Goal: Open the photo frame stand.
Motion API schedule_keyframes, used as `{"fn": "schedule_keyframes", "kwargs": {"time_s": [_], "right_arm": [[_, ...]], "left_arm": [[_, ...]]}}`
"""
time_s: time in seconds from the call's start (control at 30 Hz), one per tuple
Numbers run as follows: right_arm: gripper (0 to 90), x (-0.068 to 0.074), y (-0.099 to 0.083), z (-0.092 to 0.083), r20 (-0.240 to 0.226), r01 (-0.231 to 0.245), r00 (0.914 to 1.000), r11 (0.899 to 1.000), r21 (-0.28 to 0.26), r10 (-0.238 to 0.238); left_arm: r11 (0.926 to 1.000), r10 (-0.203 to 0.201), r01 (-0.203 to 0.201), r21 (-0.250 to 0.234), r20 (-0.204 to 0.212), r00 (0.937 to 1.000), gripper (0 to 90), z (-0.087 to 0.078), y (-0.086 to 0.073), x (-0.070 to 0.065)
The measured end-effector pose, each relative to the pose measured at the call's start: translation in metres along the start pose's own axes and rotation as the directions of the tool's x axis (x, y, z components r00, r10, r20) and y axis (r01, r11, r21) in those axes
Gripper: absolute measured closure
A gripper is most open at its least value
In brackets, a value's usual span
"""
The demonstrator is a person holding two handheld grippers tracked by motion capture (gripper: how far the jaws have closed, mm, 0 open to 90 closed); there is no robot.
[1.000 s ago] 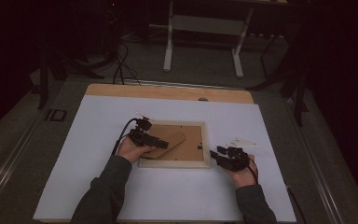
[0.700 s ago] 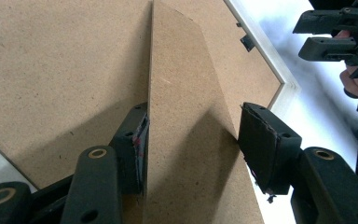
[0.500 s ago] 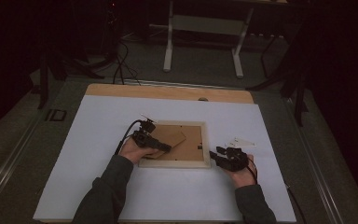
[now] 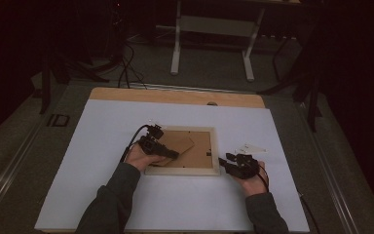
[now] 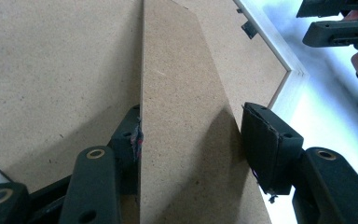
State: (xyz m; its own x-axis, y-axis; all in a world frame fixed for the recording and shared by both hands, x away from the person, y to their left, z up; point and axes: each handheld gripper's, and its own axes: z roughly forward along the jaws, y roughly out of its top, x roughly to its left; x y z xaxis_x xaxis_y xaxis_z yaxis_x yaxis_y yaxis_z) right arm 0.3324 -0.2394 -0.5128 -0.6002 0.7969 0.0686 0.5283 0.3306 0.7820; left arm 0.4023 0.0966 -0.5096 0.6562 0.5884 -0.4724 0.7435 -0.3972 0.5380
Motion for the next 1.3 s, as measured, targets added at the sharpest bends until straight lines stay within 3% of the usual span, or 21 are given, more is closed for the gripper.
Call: {"fn": "schedule_keyframes", "kwargs": {"time_s": [0.43,0.8,1.3], "right_arm": [[56.2,0.0,0.004,0.004,-0.024,-0.023,0.9995,1.0,-0.007,0.023],[54.0,-0.004,0.014,0.013,-0.028,-0.052,0.9983,0.999,-0.013,0.051],[52.0,-0.01,0.025,0.025,-0.053,-0.092,0.9944,0.996,-0.009,0.091]], "left_arm": [[0.998,0.055,-0.056,-0.03,-0.039,0.9977,45.6,-0.005,0.0,-0.01],[0.9875,0.141,-0.147,-0.057,-0.1,0.9849,45.6,-0.012,-0.001,-0.028],[0.9776,0.182,-0.195,-0.08,-0.146,0.9724,45.7,-0.015,-0.005,-0.04]]}}
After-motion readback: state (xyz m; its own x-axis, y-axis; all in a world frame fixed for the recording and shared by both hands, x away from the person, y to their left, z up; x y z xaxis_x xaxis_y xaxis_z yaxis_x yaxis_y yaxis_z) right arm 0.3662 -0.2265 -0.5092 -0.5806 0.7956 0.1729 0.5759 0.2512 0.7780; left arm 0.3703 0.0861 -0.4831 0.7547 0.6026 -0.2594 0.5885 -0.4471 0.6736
